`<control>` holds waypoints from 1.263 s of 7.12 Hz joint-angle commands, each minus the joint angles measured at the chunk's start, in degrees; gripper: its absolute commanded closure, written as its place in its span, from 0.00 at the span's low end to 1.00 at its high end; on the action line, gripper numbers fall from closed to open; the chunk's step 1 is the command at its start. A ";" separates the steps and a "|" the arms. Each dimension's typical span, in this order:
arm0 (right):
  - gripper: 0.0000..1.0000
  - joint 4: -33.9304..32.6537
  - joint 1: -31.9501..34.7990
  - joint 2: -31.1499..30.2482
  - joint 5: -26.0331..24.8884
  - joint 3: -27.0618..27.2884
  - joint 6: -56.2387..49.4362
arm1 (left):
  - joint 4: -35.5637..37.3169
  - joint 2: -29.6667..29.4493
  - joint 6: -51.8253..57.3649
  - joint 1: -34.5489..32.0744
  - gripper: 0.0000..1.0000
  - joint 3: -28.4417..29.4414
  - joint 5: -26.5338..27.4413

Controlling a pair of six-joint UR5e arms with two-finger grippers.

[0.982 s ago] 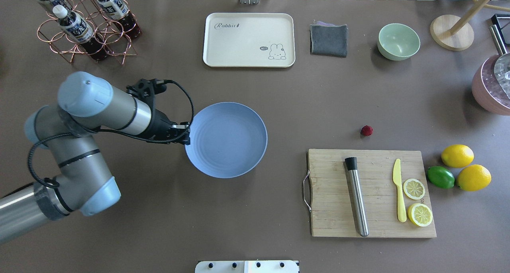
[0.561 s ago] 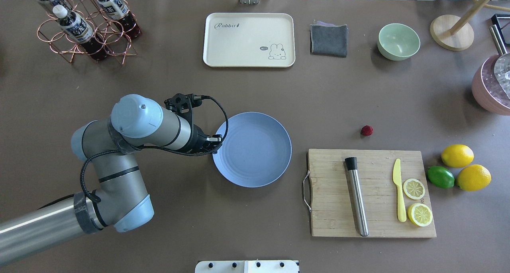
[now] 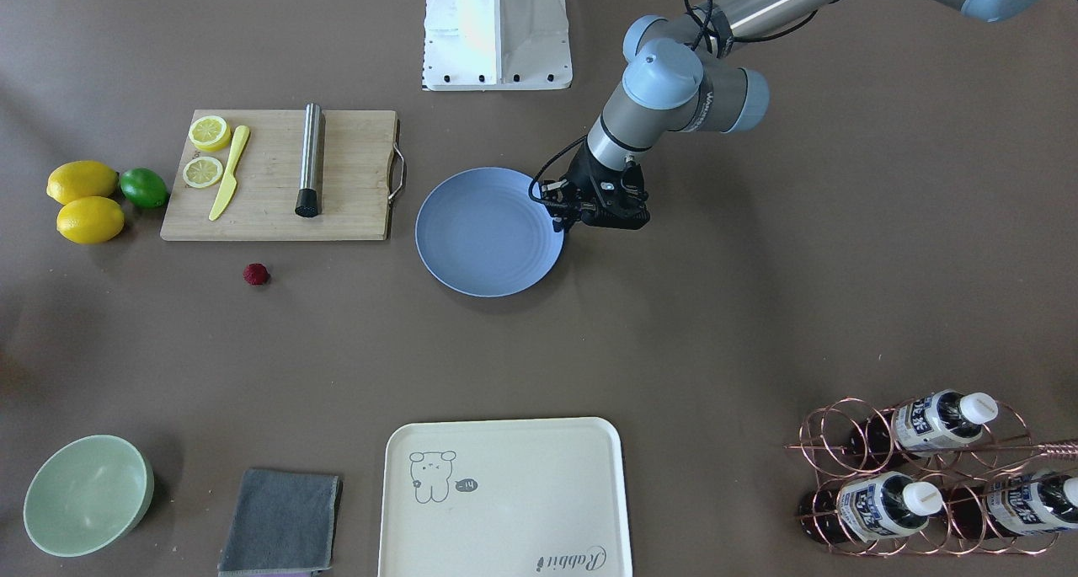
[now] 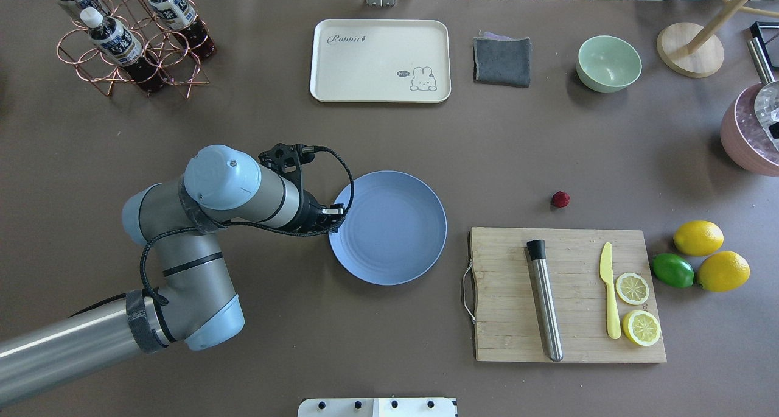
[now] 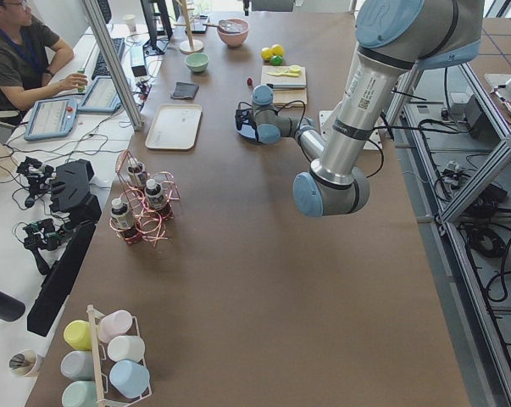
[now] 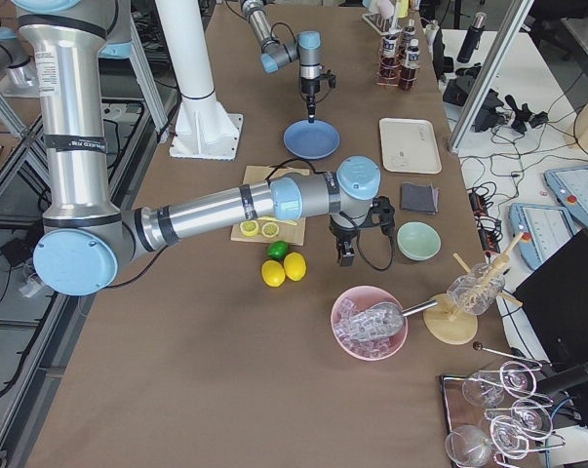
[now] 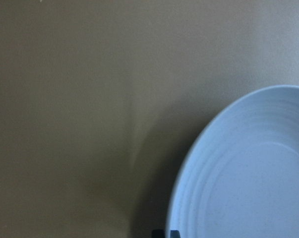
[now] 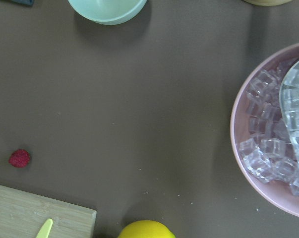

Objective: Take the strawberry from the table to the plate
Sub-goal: 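Push the blue plate with the left gripper toward the table center, then lower the right gripper onto the red strawberry while the left arm withdraws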

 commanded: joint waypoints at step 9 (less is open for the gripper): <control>0.05 21.48 -31.68 11.71 -18.00 -9.99 40.38 | 10.85 12.78 18.13 -14.76 0.03 -9.54 -7.38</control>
